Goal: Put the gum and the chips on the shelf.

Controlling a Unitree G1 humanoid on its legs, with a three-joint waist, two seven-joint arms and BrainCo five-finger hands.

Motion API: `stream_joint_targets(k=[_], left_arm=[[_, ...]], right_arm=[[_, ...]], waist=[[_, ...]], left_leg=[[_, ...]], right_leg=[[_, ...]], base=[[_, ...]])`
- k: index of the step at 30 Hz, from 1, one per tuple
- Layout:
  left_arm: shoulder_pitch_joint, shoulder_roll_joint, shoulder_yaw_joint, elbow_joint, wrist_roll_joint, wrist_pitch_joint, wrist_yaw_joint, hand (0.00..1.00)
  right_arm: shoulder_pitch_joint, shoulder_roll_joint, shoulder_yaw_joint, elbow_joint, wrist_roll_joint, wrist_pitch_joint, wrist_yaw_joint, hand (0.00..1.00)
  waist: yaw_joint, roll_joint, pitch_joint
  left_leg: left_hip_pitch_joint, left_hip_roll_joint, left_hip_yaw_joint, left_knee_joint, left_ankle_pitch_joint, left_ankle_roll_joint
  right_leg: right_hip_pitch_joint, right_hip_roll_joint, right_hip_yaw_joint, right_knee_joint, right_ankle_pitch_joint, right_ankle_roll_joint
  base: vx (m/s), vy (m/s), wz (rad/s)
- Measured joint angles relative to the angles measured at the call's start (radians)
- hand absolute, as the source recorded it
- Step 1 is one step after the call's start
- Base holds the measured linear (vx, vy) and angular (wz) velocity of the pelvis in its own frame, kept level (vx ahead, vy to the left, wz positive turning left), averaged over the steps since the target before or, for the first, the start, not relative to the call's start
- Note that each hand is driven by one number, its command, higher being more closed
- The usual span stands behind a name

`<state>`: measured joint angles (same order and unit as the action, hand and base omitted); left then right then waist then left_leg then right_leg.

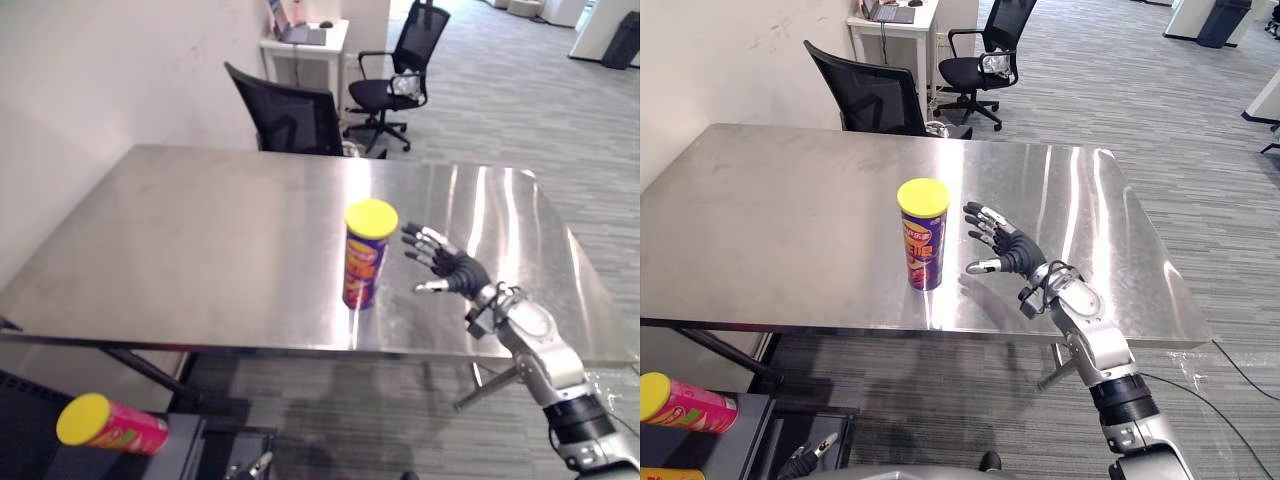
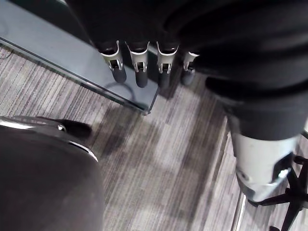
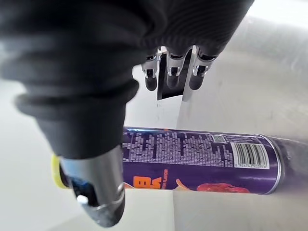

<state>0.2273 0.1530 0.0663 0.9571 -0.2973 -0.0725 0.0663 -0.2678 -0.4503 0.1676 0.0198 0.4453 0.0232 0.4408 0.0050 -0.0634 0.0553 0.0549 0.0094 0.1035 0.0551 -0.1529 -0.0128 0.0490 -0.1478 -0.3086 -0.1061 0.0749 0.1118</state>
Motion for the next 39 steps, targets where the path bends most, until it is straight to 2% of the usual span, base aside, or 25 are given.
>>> stream_joint_targets(k=[6,11,22,23,28,39], left_arm=[[0.001,0.003,-0.003,0.001,0.000,0.010,0.003,0.00],[-0.001,0.002,-0.003,0.000,0.000,0.011,0.005,0.00],[0.003,0.003,-0.002,-0.002,0.000,0.012,0.008,0.00],[0.003,0.003,-0.002,-0.002,0.000,0.012,0.008,0.00],[0.002,0.002,-0.001,-0.006,0.000,0.018,0.014,0.00],[0.002,0.001,-0.001,-0.009,0.000,0.018,0.022,0.00]], right_arm=[[-0.049,0.004,0.040,0.066,-0.017,-0.001,0.001,0.00],[-0.077,0.043,0.048,0.121,-0.048,-0.001,-0.003,0.00],[-0.163,0.079,0.111,0.202,-0.058,-0.008,-0.029,0.00],[-0.168,0.079,0.116,0.202,-0.060,-0.008,-0.034,1.00],[-0.208,0.115,0.118,0.249,-0.094,-0.013,-0.057,1.00],[-0.233,0.117,0.128,0.271,-0.094,-0.015,-0.089,1.00]], waist=[[0.013,-0.001,0.013],[0.026,-0.001,0.024],[0.039,-0.003,0.035],[0.040,-0.003,0.038],[0.055,-0.004,0.051],[0.060,-0.003,0.053]], left_leg=[[0.000,-0.002,-0.010,0.000,0.005,0.000],[-0.002,-0.009,-0.031,-0.013,0.020,-0.002],[-0.002,-0.020,-0.053,-0.020,0.031,0.003],[-0.002,-0.020,-0.055,-0.020,0.032,0.003],[-0.003,-0.020,-0.061,-0.020,0.033,0.003],[-0.002,-0.021,-0.063,-0.020,0.033,0.003]], right_leg=[[0.007,-0.002,-0.013,0.000,0.000,0.000],[0.009,-0.002,-0.025,0.000,0.000,0.000],[0.016,-0.011,-0.045,0.000,0.001,0.001],[0.017,-0.011,-0.046,0.000,0.001,0.001],[0.019,-0.011,-0.053,0.000,0.001,0.001],[0.021,-0.012,-0.056,0.000,0.000,0.001]], base=[[-0.01,-0.001,0.06],[-0.02,-0.004,0.09],[-0.01,0.004,0.05],[-0.01,0.005,0.08],[-0.01,0.001,0.02],[0.00,0.000,0.00]])
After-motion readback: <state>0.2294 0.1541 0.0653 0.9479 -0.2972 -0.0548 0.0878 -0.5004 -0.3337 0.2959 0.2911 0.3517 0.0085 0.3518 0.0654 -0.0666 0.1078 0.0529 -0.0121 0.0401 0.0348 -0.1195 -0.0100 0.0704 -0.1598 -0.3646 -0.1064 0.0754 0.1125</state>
